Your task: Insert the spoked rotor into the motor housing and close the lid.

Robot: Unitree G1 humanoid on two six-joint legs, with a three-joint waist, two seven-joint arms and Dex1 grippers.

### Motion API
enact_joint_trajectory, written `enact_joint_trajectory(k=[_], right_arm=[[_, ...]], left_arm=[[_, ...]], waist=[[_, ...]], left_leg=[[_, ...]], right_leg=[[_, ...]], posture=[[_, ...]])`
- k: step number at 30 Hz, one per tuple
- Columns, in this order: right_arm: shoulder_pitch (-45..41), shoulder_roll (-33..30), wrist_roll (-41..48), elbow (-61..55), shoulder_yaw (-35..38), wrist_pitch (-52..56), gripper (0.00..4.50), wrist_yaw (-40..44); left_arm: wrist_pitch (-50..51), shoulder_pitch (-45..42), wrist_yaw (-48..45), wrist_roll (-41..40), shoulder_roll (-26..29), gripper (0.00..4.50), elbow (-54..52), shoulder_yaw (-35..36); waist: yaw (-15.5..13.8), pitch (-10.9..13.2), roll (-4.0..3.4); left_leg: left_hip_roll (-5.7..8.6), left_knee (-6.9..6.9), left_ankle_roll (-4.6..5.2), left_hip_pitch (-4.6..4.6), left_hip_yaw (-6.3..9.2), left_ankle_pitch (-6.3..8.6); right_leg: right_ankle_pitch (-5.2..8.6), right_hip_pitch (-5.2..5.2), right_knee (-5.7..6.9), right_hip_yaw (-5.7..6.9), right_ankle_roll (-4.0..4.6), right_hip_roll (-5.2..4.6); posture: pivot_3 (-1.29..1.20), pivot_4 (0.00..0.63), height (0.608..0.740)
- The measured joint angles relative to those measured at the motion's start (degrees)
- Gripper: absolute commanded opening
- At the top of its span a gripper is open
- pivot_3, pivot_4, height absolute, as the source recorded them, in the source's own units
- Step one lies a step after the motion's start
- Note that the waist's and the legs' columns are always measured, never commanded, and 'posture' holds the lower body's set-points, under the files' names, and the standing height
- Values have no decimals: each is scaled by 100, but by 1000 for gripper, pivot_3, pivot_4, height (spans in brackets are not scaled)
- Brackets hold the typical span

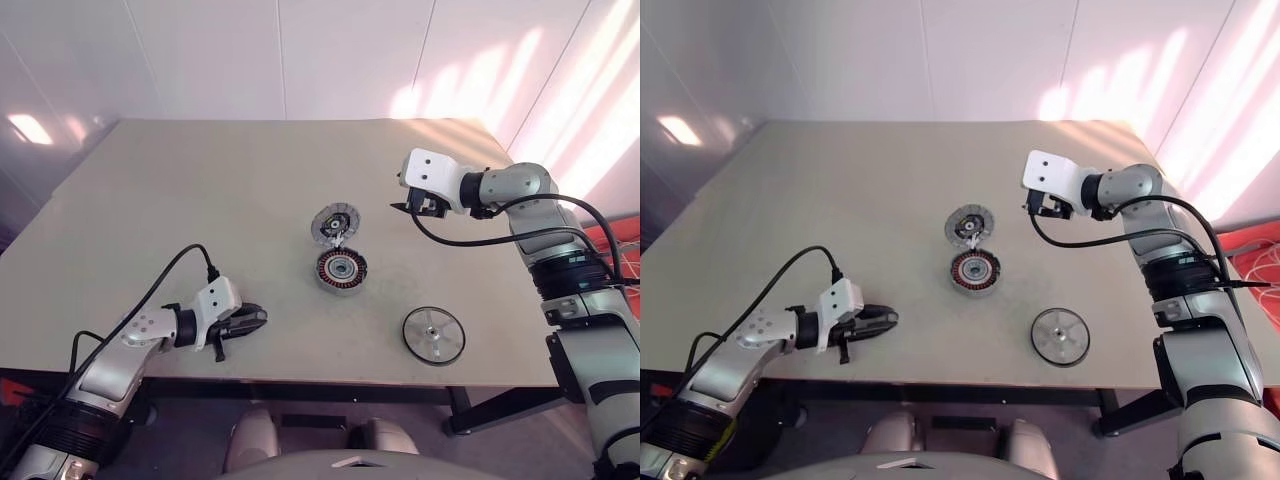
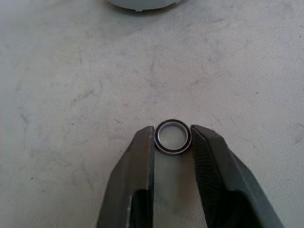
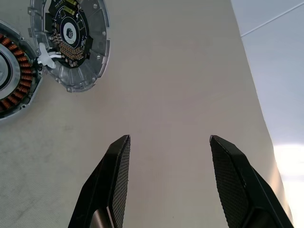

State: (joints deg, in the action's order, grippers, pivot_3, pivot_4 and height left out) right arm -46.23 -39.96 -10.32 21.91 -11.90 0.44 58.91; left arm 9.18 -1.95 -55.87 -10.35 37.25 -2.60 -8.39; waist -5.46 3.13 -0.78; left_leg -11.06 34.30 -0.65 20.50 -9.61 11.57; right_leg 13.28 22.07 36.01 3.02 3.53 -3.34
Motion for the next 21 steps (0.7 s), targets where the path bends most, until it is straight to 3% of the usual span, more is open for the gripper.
enact_joint_trajectory(k=[7, 10, 21], right_arm=[[-31, 0, -2, 80, 0, -3, 3031, -15], [-32, 0, -2, 81, 0, -6, 3031, -28], [-34, 2, -4, 86, -6, -17, 3031, -50]], left_arm=[[6, -16, 31, 6, 0, 1299, 5, 1], [11, -41, 44, 6, -2, 783, 20, 2], [276, -395, 609, -117, -420, 773, 374, 353]], waist=[[1, 0, 0], [1, 0, 0], [-1, 0, 0]], left_leg=[[0, 0, -2, -5, 0, -1], [0, 0, -2, -5, 0, -1], [2, 0, 1, 13, 0, 0]], right_leg=[[0, -1, 5, -2, 0, 0], [0, -1, 5, -2, 0, 0], [-1, 8, -4, -2, 2, 0]], posture=[[0, 0, 740], [0, 0, 740], [0, 0, 740]])
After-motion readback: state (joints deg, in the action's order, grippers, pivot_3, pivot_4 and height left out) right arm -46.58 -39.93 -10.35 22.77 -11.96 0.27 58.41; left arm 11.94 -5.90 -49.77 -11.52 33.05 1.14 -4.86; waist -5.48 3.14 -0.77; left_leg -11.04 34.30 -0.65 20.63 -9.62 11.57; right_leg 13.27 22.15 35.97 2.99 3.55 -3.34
